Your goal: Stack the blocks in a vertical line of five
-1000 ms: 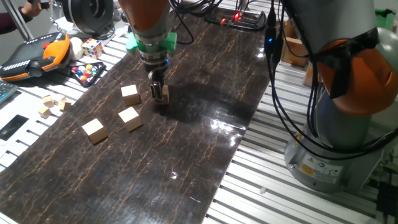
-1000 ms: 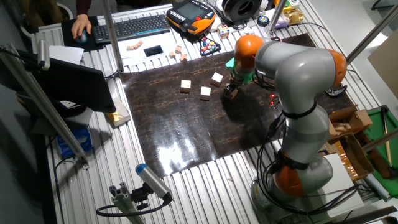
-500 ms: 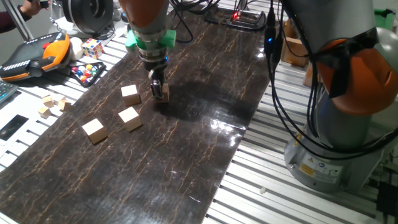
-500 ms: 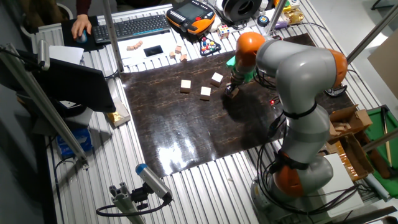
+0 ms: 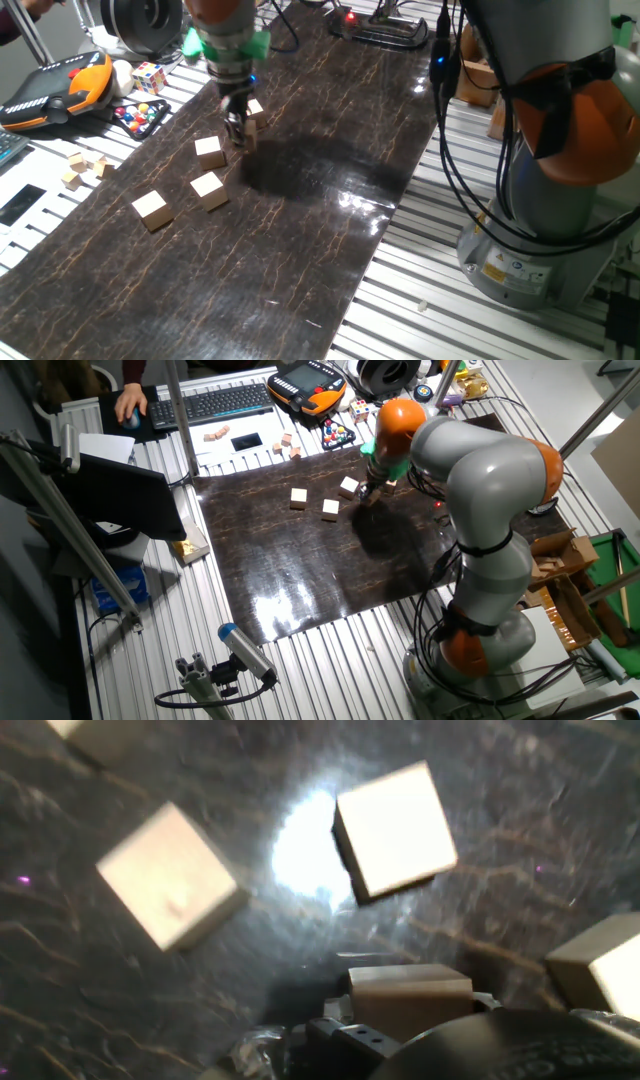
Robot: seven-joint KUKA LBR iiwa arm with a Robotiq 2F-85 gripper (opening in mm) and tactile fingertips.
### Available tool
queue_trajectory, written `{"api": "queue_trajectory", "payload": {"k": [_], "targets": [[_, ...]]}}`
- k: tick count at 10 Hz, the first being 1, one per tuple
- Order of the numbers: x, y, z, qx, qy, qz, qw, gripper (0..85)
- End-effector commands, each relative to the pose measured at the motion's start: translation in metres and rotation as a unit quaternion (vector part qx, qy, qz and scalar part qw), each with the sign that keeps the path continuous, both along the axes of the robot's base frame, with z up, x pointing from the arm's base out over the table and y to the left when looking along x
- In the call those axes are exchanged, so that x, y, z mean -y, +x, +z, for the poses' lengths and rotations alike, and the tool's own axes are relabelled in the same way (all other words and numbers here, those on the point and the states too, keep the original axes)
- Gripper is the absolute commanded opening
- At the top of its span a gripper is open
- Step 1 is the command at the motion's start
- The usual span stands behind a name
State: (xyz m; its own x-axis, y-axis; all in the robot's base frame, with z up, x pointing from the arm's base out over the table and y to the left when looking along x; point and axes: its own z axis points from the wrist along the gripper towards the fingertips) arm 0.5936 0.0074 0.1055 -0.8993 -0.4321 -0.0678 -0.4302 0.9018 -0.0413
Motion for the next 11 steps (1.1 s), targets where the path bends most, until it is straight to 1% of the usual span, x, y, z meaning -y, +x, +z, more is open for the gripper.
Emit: {"api": "queue_trajectory", "payload": {"k": [1, 2, 3, 4, 5, 7, 10, 11], "targets": [[-0.004, 0.0042, 0.008, 0.002, -0.003, 0.001, 1.0, 0.7], [-0.011, 0.0084, 0.012, 0.006, -0.003, 0.001, 1.0, 0.7], [-0.019, 0.0135, 0.014, 0.009, 0.002, 0.001, 1.0, 0.7], [-0.023, 0.017, 0.012, 0.007, 0.005, 0.001, 1.0, 0.7], [-0.024, 0.0187, 0.01, 0.007, 0.002, 0.001, 1.0, 0.7], [-0.023, 0.0199, 0.009, 0.003, 0.0, 0.001, 1.0, 0.7], [-0.023, 0.0203, 0.009, 0.001, -0.004, 0.001, 1.0, 0.7], [-0.023, 0.0204, 0.009, -0.001, -0.005, -0.007, 1.0, 0.7]]}}
